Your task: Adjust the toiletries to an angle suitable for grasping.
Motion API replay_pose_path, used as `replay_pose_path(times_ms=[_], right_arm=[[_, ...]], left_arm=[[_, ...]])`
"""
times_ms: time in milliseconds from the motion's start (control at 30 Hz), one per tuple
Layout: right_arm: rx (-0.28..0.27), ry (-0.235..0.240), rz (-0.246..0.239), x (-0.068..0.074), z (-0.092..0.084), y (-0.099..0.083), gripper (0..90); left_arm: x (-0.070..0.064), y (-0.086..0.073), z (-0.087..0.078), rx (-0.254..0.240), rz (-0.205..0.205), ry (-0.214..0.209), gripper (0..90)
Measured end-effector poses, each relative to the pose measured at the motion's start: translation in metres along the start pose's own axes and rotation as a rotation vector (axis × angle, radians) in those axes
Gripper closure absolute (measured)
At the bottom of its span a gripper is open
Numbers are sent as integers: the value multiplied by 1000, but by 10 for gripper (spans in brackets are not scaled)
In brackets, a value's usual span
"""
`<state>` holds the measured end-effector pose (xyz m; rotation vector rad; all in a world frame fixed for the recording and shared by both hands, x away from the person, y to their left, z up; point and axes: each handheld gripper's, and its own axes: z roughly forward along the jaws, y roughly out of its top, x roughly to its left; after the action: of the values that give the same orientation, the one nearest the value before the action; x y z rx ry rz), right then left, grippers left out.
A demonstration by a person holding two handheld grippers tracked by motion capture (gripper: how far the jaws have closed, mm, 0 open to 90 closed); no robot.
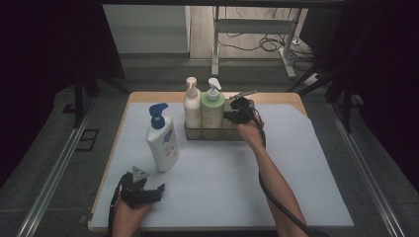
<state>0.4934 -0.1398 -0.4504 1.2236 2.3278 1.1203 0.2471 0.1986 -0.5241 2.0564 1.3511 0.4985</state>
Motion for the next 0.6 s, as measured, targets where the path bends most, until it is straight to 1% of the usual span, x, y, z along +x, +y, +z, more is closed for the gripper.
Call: replay_pose_path(times_ms=[33, 100, 167, 367, 433, 533, 600], right_arm=[[1, -6, -1, 0, 0, 0, 895], [0, -2, 7, 1, 0, -1, 896], [4, 2, 5, 1, -1, -3, 896], [0, -10, 14, 3, -1, -6, 897], [-1, -6, 18, 3, -1, -7, 897], [-4, -8, 16, 3, -1, -7, 896], [-5, -18, 11, 4, -2, -7, 894]], left_arm=[[0, 0, 0, 0, 0, 0, 105], [0, 0, 0, 0, 0, 0, 105], [0, 0, 0, 0, 0, 0, 105], [0, 0, 0, 0, 1, 0, 105], [0, 0, 0, 0, 0, 0, 105], [0, 0, 0, 0, 0, 0, 105], [0, 0, 0, 0, 0, 0, 105]])
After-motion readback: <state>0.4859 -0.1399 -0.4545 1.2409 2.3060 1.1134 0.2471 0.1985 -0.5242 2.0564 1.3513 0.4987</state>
